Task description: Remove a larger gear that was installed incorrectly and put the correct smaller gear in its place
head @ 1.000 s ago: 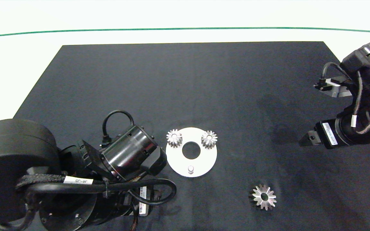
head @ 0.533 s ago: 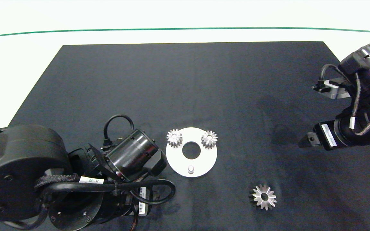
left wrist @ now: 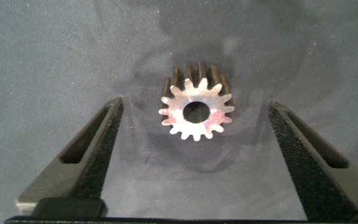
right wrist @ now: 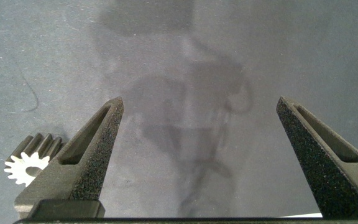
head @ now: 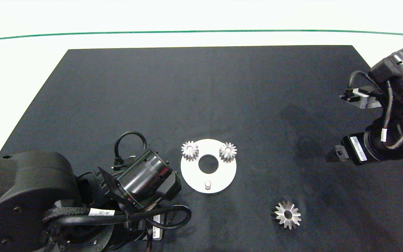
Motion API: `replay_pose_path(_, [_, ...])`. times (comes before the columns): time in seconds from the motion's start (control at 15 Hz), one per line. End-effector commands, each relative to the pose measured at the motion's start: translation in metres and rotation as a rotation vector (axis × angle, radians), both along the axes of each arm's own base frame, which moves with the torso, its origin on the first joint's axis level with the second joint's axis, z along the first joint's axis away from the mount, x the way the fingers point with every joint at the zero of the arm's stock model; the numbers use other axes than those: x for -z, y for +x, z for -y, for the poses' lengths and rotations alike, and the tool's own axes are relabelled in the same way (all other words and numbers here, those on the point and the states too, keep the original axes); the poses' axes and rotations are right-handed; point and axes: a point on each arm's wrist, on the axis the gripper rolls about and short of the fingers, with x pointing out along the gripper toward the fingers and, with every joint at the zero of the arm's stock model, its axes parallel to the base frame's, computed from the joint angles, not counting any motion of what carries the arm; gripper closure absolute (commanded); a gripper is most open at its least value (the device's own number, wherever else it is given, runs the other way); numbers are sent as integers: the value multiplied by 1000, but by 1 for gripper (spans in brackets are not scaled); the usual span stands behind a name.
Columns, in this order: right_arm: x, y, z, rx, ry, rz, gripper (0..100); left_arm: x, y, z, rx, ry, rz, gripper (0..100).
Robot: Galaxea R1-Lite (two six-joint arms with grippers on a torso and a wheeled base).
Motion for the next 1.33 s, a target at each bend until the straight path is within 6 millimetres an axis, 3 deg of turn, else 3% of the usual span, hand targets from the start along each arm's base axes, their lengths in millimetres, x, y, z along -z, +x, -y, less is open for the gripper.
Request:
replay_pose_path(0.07, [1, 0, -3, -9, -4, -8, 0, 1, -2, 0, 2, 5, -4, 14])
replay_pose_path(1.33, [7, 0, -6, -24, -5, 12, 0, 2, 0, 4, 5, -34, 29, 53])
